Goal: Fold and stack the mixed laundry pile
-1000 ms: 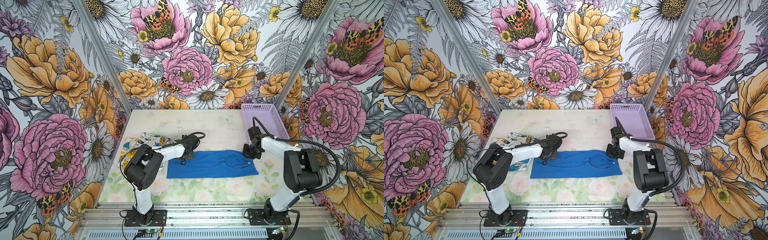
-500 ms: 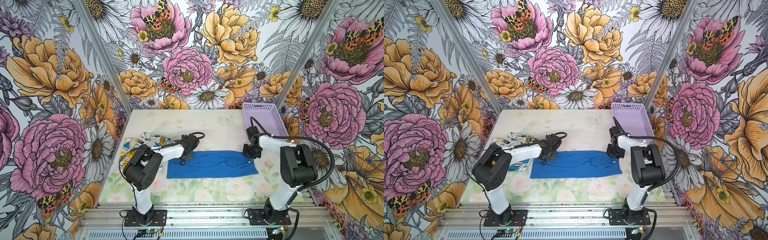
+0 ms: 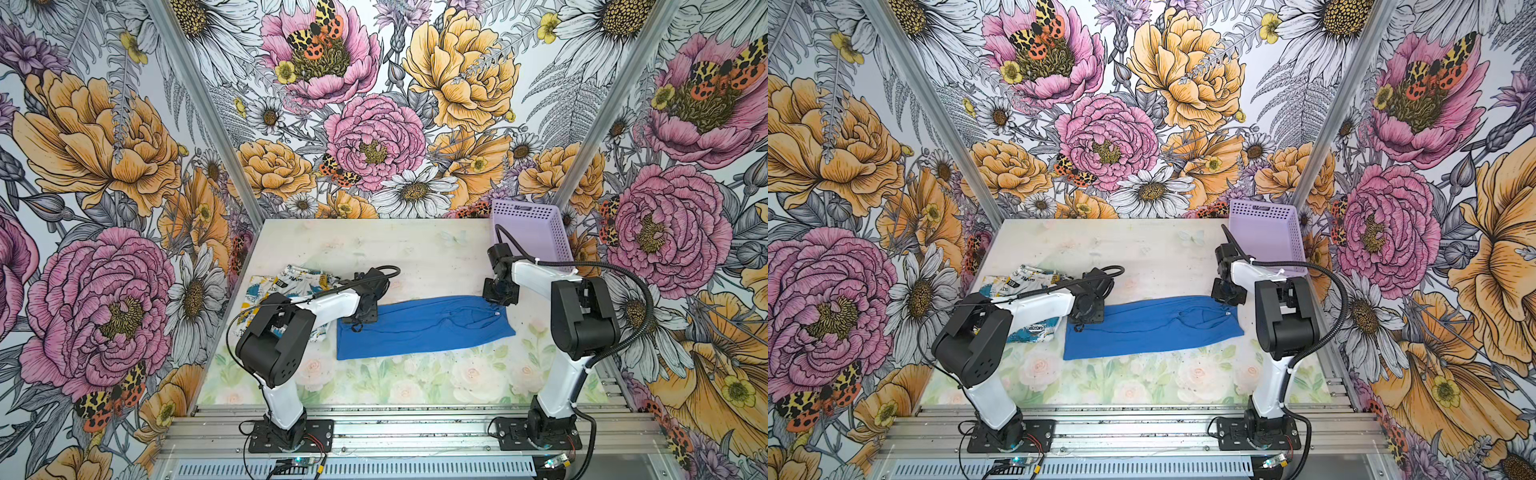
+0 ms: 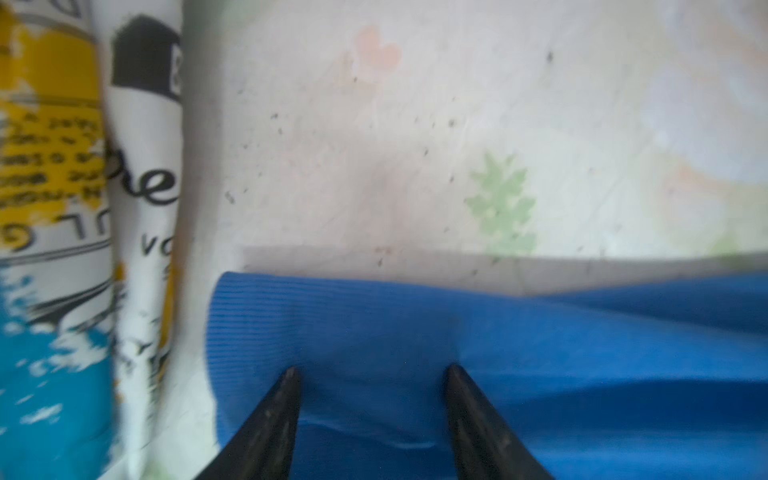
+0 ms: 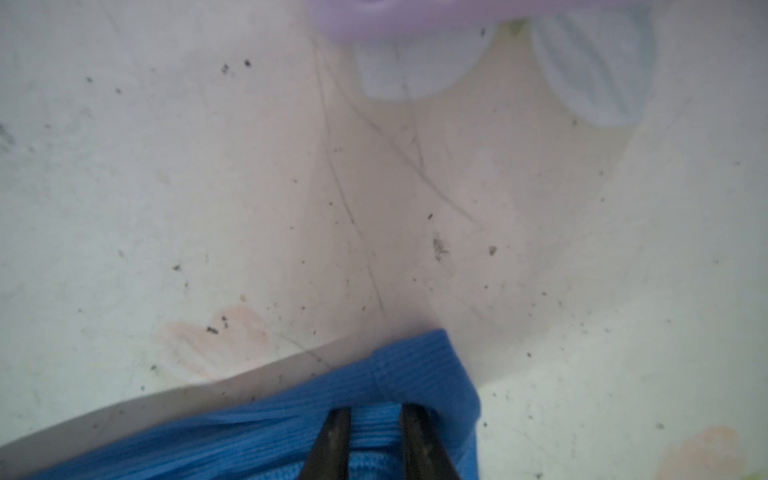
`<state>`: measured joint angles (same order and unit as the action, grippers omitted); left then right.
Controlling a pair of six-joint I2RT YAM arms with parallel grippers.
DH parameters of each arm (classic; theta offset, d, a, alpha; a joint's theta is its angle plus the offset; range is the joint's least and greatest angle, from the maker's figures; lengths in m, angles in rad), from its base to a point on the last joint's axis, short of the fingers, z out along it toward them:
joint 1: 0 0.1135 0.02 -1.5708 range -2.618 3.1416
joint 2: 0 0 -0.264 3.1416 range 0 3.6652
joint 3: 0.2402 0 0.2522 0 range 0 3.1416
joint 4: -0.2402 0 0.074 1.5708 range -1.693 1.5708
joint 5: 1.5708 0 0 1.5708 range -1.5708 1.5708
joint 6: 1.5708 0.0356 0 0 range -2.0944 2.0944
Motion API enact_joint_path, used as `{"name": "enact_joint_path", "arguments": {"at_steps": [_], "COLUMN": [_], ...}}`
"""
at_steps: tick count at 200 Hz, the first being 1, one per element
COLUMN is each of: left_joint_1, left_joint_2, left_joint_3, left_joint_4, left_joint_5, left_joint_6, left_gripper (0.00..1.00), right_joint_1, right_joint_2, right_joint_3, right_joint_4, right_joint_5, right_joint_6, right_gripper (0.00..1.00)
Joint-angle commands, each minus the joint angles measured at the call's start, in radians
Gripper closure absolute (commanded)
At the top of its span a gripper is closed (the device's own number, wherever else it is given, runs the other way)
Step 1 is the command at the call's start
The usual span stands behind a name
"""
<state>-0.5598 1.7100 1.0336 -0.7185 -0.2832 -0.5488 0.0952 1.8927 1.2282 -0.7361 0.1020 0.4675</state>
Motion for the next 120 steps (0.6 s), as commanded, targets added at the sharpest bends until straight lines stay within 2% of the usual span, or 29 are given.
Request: {"name": "enact_joint_path", "arguments": {"at_steps": [1,29,71,120], "left_joint_1": [0.044,0.105,0.114,0.113], "left_joint_2": [-0.099,-0.132,-0.176,-0.182], "left_joint_3": [-0.013,-0.07,-0.125,-0.129], "left_joint_4": [-0.109,-0.131,-0.167,-0.082], "left_joint_5": [0.065,0.187,0.203,0.207], "left_joint_6": [-0.034,-0.027,-0.037,-0.019], "left_gripper": [0.3,0.31,0.32,0.3], "right_joint_1": [-0.004,-0.004,-0.004,0.0], "right_joint_2": [0.012,0.002,-0.023,-0.071], "right_joint_3": [-0.016,-0.022,-0.022,-0.031], "right_joint_4": [0.043,0.044,0.044,0.044], "right_joint_5": [0.039,0.035,0.028,-0.011], "right_joint_6": [-0.023,-0.026,-0.027,-0.02], "right_gripper": [0.75,0.75,0.72,0.69]}}
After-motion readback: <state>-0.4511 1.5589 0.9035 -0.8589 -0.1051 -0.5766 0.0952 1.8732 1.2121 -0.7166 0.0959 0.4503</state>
